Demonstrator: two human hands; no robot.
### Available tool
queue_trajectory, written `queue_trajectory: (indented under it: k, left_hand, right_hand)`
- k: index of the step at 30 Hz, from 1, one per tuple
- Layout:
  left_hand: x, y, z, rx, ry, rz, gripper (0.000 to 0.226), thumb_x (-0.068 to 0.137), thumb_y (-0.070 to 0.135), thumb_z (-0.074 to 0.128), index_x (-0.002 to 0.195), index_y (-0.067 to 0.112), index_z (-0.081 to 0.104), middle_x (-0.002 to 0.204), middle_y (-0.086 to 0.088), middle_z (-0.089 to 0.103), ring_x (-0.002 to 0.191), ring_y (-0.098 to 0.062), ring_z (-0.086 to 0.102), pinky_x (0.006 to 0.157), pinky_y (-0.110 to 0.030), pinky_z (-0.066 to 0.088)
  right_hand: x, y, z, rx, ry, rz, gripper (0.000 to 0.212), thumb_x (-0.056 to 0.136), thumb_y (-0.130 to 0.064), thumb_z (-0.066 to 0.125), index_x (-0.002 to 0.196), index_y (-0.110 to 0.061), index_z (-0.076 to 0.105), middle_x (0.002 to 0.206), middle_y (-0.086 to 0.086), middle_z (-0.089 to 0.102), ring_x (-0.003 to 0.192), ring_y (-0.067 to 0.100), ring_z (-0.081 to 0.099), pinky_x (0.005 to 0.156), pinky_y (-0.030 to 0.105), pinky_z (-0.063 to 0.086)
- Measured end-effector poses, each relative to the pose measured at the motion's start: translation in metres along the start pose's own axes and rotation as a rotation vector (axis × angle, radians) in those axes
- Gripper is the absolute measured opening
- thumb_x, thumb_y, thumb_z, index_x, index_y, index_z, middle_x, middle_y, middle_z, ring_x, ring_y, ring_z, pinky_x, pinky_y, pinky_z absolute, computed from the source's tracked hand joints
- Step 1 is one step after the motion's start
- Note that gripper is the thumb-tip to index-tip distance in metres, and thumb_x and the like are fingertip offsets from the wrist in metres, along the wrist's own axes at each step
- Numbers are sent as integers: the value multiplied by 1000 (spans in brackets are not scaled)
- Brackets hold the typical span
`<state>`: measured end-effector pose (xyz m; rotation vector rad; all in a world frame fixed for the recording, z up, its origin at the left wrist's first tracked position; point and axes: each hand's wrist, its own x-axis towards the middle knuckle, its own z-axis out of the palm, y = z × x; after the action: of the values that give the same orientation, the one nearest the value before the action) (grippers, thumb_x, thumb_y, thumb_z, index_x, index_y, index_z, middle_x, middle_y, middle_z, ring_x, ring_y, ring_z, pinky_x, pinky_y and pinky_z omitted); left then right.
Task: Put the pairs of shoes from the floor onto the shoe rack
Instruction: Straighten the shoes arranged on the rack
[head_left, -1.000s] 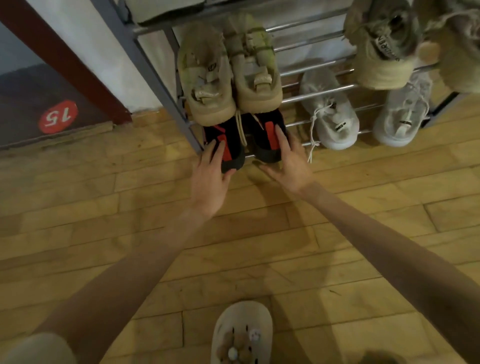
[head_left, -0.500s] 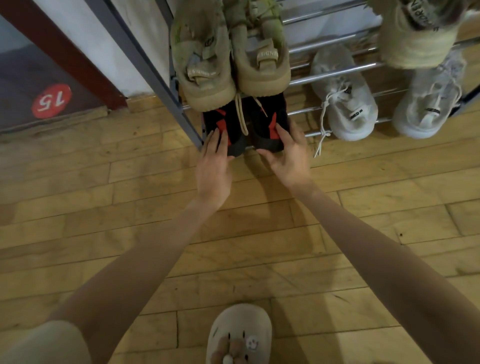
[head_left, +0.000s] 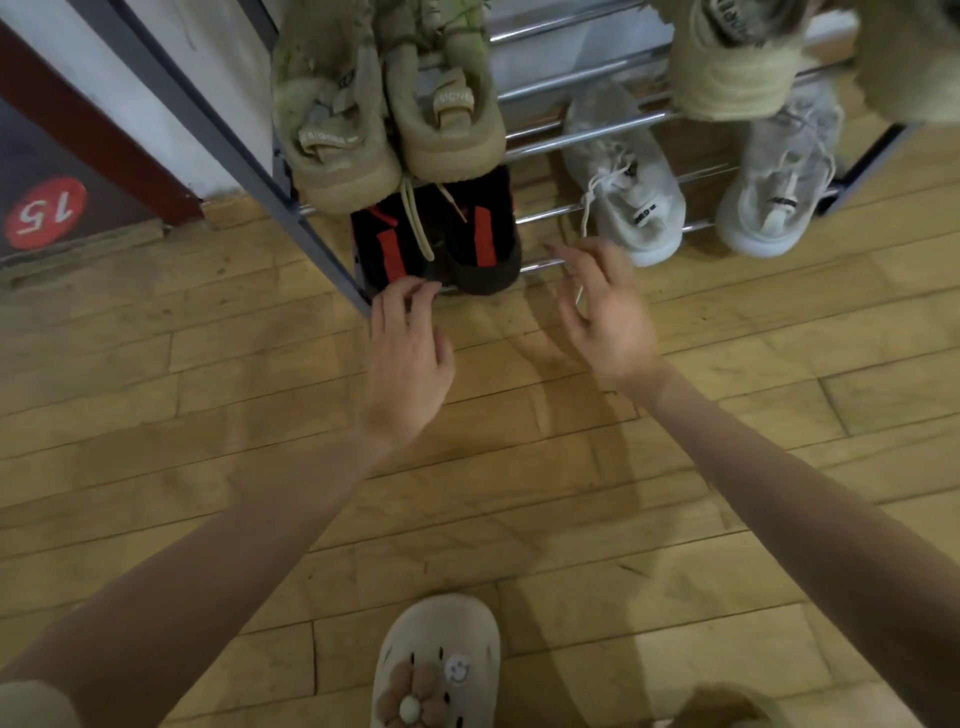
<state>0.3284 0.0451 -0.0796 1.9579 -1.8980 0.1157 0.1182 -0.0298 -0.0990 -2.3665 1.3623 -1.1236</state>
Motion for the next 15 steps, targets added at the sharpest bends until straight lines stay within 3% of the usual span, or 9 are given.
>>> queue_trajectory:
  k: [3,6,9,12,15]
  left_hand:
    - [-2,24,9,-71,-76,183,42,82,3,56,124,3,54,124,-14,52,116,-26,50,102,-36,43]
    - [15,60,26,-111,-135,290,45,84,5,55,129,4,51,127,-12,52,118,-25,50,101,-38,45]
    - [42,96,44,-125,-160,272,59,85,15,60,141,7,40,138,-16,47,125,-30,48,104,-43,44]
    - [64,121,62,-134,-223,151,82,86,34,65,151,13,21,148,-18,35,131,-35,42,105,-46,43]
    - [77,140,79,-182,-256,66,92,84,44,66,153,24,9,154,-22,24,137,-39,34,106,-49,40]
  right_hand:
    - [-22,28,-32,-120,149,36,22,87,-5,56,107,2,62,102,23,57,94,33,53,78,40,47]
    - [-40,61,-57,-195,197,234,25,87,-11,57,109,1,57,105,25,54,96,36,50,84,44,43]
    - [-46,93,-77,-188,215,461,48,85,-25,61,123,3,49,117,27,49,106,39,46,94,44,37]
    - [-44,115,-88,-110,144,594,84,83,-53,58,140,5,33,134,28,39,122,41,40,101,50,38]
    - [-34,125,-87,-34,114,629,105,78,-62,64,148,3,21,144,26,31,133,42,33,111,51,32]
